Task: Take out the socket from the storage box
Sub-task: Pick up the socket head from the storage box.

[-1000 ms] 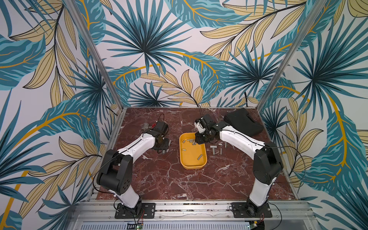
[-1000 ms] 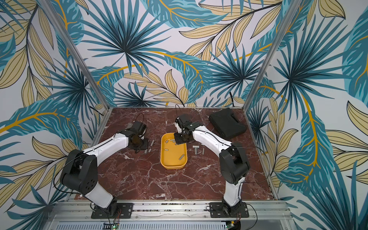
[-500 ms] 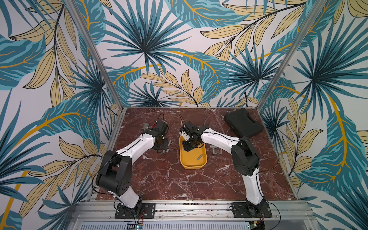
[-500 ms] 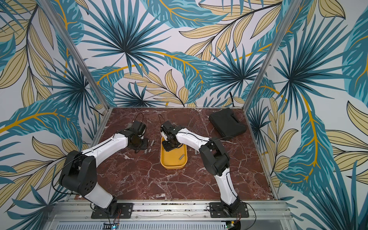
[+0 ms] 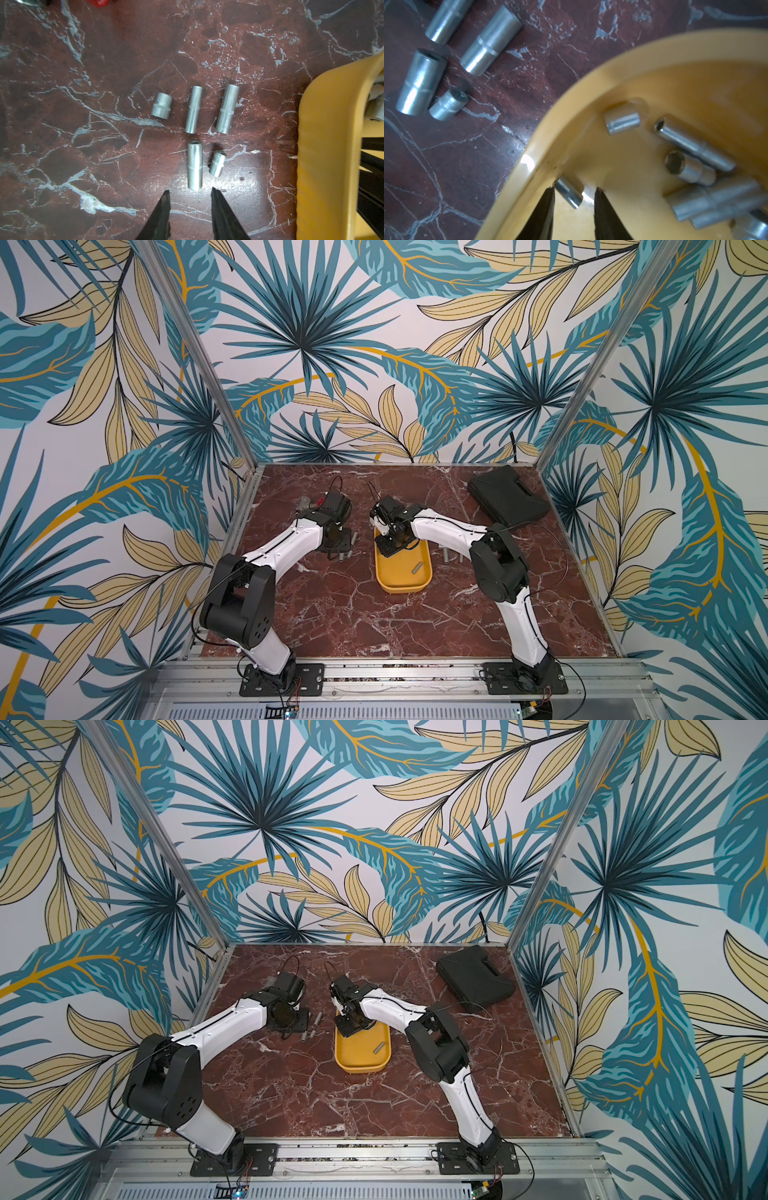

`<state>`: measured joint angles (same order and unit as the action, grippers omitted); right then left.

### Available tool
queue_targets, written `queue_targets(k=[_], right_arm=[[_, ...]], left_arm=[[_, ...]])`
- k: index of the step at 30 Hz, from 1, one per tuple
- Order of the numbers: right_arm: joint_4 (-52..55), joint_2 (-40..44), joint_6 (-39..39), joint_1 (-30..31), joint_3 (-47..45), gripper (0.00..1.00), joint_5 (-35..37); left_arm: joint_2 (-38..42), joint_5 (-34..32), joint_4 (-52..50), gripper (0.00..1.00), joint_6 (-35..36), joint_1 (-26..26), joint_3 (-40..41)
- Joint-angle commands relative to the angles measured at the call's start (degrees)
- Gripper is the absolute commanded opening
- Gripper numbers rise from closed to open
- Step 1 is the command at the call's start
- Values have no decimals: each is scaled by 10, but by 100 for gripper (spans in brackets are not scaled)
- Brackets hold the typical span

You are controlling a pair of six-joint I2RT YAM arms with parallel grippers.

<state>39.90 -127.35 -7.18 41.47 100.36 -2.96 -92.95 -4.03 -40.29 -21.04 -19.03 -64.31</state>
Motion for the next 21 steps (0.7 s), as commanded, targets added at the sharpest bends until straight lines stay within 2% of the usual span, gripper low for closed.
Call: queue_targets(k=[1,6,13,21], right_arm=[[3,-20,3,5,9,34,5],[-1,-28,1,7,9,32,4],[-3,-32,-11,8,1,19,11],[-19,-16,-35,8,-30,8,21]], left_arm=[[11,1,6,36,-1,4,3],[12,2,7,36,-1,4,4],[14,3,6,36,-2,4,4],[13,3,12,37,2,4,1]])
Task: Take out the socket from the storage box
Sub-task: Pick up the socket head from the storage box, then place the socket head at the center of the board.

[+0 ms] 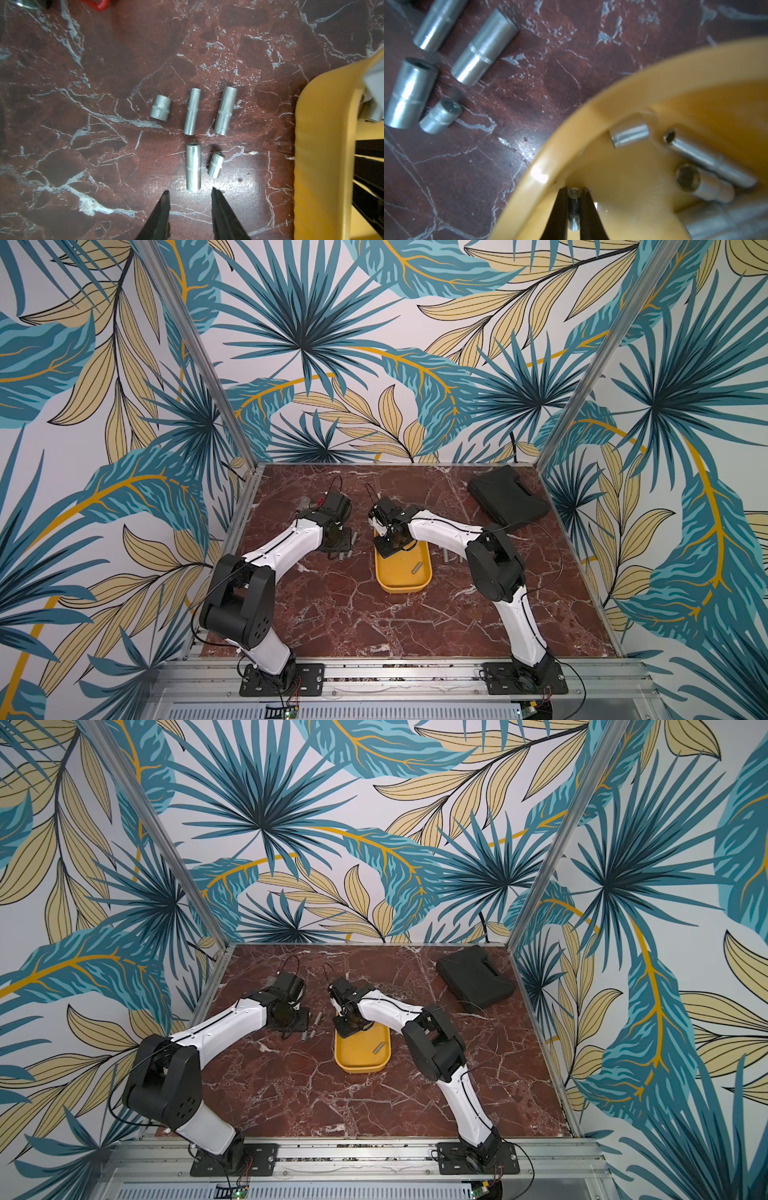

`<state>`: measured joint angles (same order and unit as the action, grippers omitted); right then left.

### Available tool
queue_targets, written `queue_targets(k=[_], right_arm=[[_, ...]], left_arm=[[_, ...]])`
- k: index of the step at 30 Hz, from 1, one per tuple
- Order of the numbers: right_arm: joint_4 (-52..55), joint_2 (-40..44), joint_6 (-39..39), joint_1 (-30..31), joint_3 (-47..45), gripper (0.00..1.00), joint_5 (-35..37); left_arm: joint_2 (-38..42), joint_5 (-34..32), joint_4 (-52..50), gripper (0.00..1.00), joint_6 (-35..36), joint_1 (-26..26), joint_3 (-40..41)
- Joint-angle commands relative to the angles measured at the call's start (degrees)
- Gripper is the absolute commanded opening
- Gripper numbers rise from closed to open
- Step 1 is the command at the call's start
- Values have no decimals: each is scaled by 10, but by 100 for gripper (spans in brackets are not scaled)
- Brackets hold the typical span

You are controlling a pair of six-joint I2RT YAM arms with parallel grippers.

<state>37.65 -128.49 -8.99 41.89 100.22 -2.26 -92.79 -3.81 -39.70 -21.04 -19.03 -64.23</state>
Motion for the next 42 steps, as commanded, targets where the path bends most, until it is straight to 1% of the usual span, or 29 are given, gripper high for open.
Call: queue_targets(k=[1,5,12,13,16,23,27,33,42], right_arm=[[0,-3,-21,4,-32,8,14],[-2,0,-32,4,-35,6,3],[-5,25,-36,3,-37,5,3],[-4,29,-37,3,-37,5,5],[-5,44,-42,1,-40,5,10],[-25,97,-60,-10,-67,4,7],[-30,139,-66,-28,-84,4,6],[-59,236,-78,-69,-164,4,17],[-66,367,-126,-178,-337,4,34]], left_arm=[[10,1,3,37,3,4,-3],[14,1,8,37,4,4,-5],[9,1,11,37,3,4,-7],[8,18,12,37,3,4,-7],[6,22,14,37,3,4,-8],[4,25,14,37,4,4,-9],[-3,28,13,37,4,4,-16],[-2,31,1,37,11,3,-37],[-1,49,7,37,17,2,-48]])
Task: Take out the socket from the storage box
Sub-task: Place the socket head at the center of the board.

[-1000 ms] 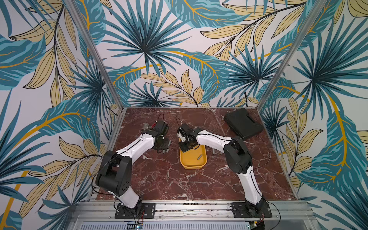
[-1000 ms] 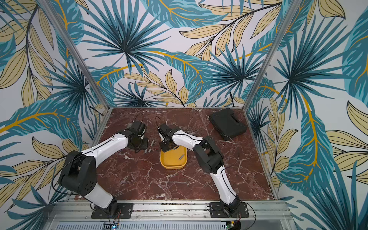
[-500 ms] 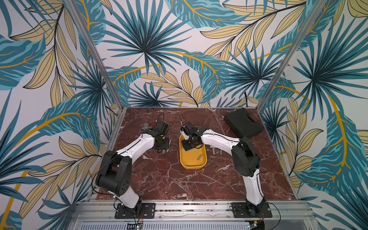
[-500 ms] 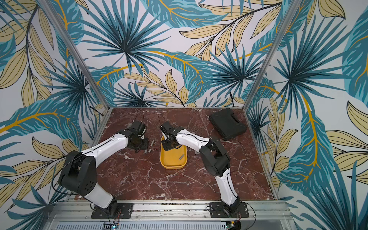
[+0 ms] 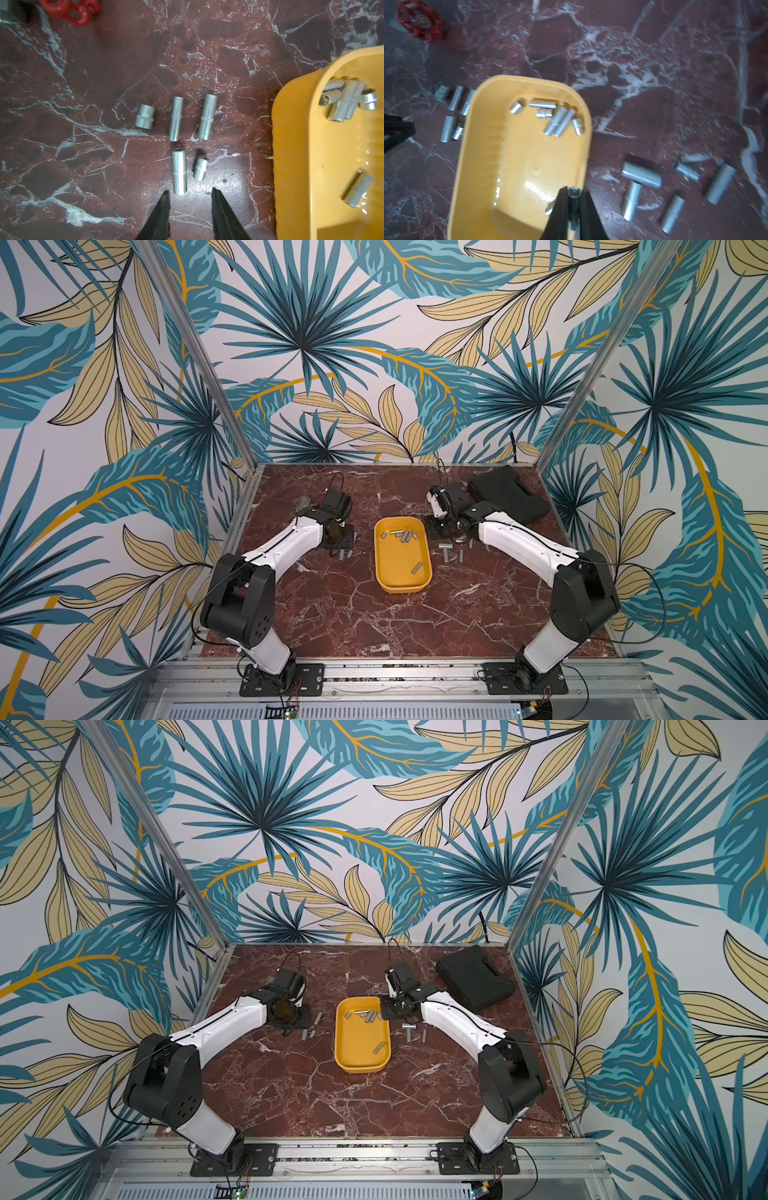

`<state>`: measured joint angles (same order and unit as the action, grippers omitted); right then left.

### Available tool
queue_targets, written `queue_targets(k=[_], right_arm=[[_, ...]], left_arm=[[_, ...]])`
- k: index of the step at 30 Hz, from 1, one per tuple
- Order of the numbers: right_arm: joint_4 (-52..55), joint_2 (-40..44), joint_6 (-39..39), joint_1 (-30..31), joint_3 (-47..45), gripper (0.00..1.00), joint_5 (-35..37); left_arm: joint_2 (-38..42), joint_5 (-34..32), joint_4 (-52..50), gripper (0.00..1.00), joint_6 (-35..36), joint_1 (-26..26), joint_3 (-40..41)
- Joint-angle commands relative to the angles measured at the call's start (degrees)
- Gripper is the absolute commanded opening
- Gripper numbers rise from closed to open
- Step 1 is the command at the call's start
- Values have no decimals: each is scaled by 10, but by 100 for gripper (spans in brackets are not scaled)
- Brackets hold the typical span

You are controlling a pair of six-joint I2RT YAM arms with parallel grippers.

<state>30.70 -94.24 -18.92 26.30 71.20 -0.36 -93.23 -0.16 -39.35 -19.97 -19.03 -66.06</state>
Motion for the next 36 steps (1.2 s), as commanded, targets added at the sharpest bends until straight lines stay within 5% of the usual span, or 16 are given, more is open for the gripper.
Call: queue_targets(k=[1,12,36], right_arm=[[6,34,-30,-32,-63,4,20],[-7,54,-64,-142,-166,4,26],[-41,-44,-73,-164,-161,9,20]], left_arm=[[2,14,5,37,7,1,-31],[-23,18,5,38,12,-41,-76],[-83,41,23,40,-4,-117,-137]])
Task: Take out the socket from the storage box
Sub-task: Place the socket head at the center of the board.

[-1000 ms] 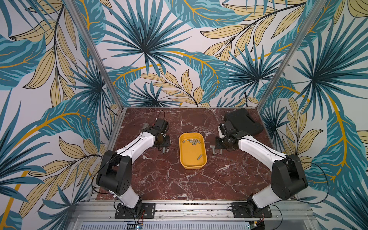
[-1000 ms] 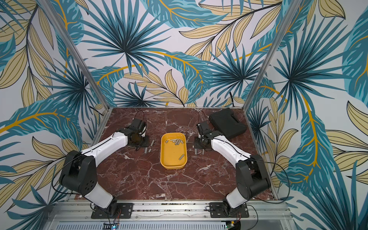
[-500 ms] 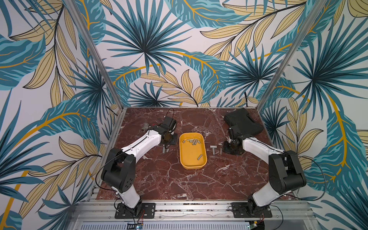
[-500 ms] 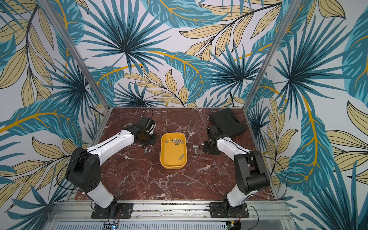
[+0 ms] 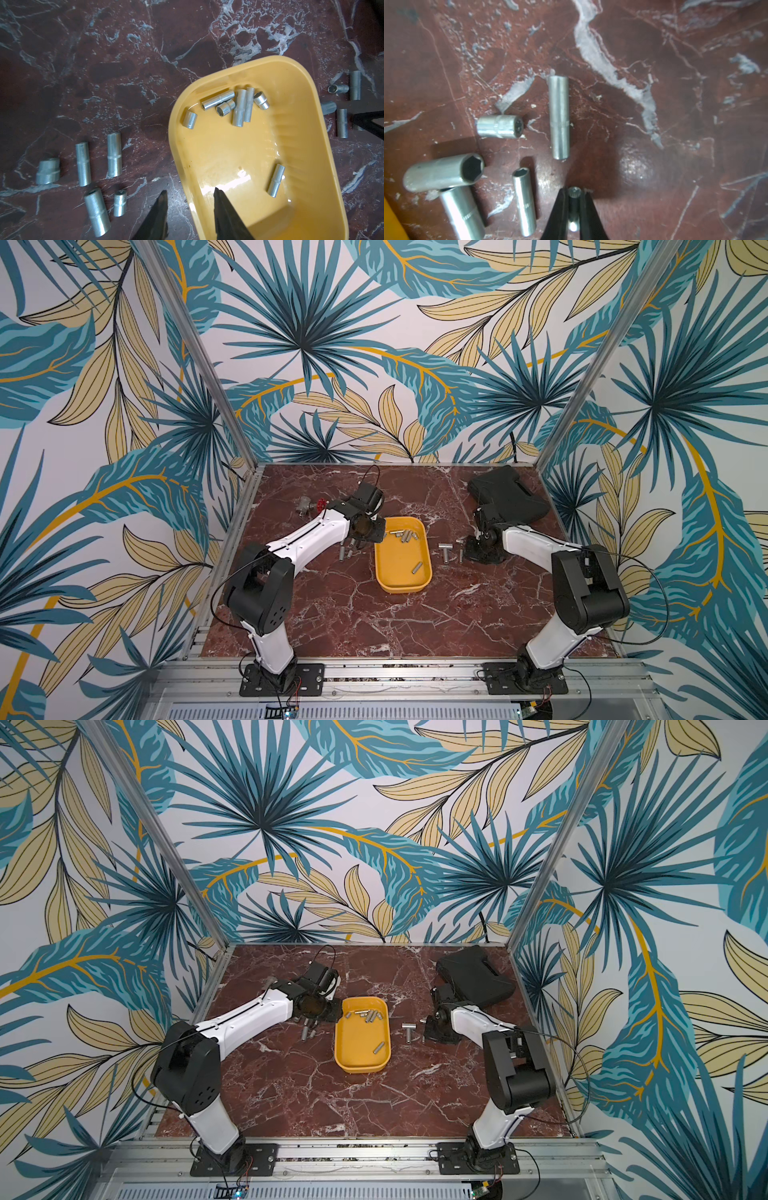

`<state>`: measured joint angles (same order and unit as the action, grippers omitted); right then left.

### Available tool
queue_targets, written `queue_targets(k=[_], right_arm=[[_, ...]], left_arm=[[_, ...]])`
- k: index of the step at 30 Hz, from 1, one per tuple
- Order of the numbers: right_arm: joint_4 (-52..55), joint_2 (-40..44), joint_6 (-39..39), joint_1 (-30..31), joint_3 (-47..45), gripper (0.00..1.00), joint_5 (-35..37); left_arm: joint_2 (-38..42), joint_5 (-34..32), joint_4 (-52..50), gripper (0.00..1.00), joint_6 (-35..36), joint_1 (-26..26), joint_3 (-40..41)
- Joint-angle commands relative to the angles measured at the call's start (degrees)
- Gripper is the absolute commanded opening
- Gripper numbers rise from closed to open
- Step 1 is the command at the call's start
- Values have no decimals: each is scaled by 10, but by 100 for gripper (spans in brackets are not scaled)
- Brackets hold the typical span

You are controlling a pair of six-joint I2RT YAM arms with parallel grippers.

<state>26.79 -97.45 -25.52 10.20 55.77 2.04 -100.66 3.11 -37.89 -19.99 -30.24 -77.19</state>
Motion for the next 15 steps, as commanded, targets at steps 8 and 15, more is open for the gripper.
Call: queue_targets(k=[8,15], right_arm=[[-1,-6,-5,-3,-6,16,-13],[3,-2,-5,-3,-1,18,-17]], left_arm=[[-13,12,17,40,-10,-14,-18],[-15,14,19,40,-7,-18,-20]])
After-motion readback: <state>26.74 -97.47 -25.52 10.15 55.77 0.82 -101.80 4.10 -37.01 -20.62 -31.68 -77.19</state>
